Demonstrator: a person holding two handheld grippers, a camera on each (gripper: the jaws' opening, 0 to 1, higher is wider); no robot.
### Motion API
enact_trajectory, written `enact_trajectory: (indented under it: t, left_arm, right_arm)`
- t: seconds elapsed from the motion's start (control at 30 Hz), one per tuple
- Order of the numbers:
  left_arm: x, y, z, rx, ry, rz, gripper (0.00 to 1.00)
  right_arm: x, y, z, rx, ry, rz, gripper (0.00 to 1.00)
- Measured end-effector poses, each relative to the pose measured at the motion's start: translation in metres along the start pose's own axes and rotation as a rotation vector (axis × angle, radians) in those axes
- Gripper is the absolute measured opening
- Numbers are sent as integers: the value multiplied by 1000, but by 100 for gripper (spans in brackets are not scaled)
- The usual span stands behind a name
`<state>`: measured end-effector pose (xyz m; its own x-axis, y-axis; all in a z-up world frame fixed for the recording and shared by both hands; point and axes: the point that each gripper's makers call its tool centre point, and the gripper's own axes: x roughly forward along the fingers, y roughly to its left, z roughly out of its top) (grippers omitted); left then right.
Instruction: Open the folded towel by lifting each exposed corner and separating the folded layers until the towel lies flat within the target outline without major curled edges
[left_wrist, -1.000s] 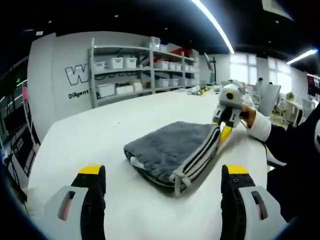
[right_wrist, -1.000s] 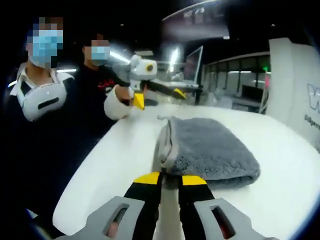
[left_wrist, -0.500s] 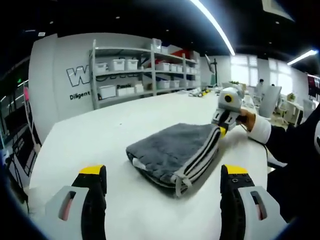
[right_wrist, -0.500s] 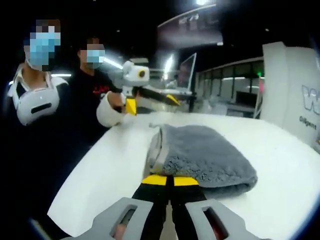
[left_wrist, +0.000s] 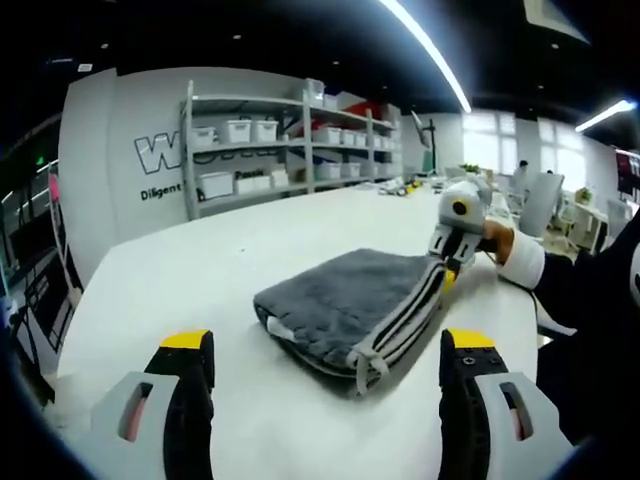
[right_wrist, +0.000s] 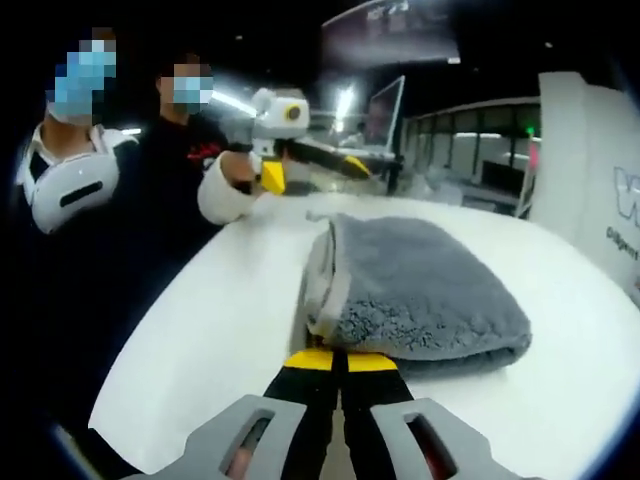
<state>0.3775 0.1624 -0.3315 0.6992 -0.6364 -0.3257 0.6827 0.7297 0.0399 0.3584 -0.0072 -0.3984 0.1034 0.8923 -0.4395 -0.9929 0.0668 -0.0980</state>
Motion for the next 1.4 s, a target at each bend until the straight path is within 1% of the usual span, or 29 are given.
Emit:
enact_trajectory:
  t: [0.1,0.13,0.2,0.27,0.33,0.4,0.47,0.53,0.6,0.63,0.67,0.7,0.73,0.77,0.8,0.83,0.87,0.9,0.93,1.03,1.07,1.1,1.13,1.2,1.27,1.33,1.4]
  left_arm:
    - [0,-1,1,-9,-4,-6,92]
    - [0,-1,1,-12,-6,-7,92]
    - [0,0,1,-14,-7,-7,92]
    - [0,-2,2,-21,-13,-20,92]
    - [-1,-5,4,-30,-26,-39,91]
    - [-1,-5,5,-29,-29,-38,91]
    - [0,-3,3,-25,-23,-29,91]
    - [1,-2,1,-27,-17,-24,91]
    - [1,-1,0,-30,-15,-24,91]
    - [1,-1,0,-31,-14,-24,91]
    - [2,-1,0,-31,-14,-24,91]
    - [2,-1,0,-29,-13,-23,91]
    - [2,0,0,-29,-14,-23,91]
    - [2,0,-1,-31,-14,-22,91]
    - [2,0,-1,-31,-14,-23,91]
    - [3,0,-2,-28,-12,-24,91]
    - [4,0,-2,-26,-9,-23,91]
    - [4,1,-3,-25,-7,-23,91]
    - [5,1,-3,-25,-7,-22,91]
    - [5,2,-1,-19,-23,-17,90]
    - [5,2,0,-19,-26,-19,90]
    - [5,2,0,-20,-28,-22,89]
    - [4,1,0,-26,-32,-29,89]
    - [3,0,1,-40,-42,-43,89]
    - [3,0,2,-40,-48,-46,89]
    - [4,-1,2,-34,-48,-47,89]
    - [5,-2,2,-26,-51,-52,89]
  right_arm:
    - [-5,-4,-1,-20,1,-21,0]
    - [-7,-7,0,-31,-4,-37,2]
    - [-12,-14,0,-51,-6,-76,11]
    - [-17,-24,0,-66,-5,-130,14]
    - [-22,-33,3,-79,-15,-185,22]
    - [-26,-44,6,-94,-28,-244,32]
    - [-27,-51,4,-139,-11,-283,39]
    - [-27,-56,7,-206,-12,-320,48]
    - [-27,-59,13,-267,-26,-349,55]
    - [-27,-59,17,-293,-36,-364,56]
    - [-27,-60,20,-315,-43,-374,56]
    - [-28,-59,25,-359,-56,-385,56]
    - [-27,-56,29,-382,-72,-382,56]
    - [-26,-52,30,-381,-78,-366,56]
    - [-24,-46,32,-381,-94,-335,54]
    - [-23,-43,33,-392,-98,-325,52]
    - [-21,-41,36,-414,-113,-320,49]
    - [-21,-41,35,-420,-97,-324,46]
    - [-20,-40,36,-431,-97,-324,45]
    - [-21,-35,40,-448,-122,-309,39]
    - [-22,-33,44,-454,-139,-305,37]
    - [-22,-30,48,-442,-166,-291,36]
    - [-25,-30,50,-431,-176,-289,35]
    - [-27,-29,53,-438,-188,-289,33]
    - [-26,-26,54,-441,-198,-273,31]
    - [-23,-22,53,-462,-183,-263,25]
    - [-21,-18,53,-462,-185,-244,15]
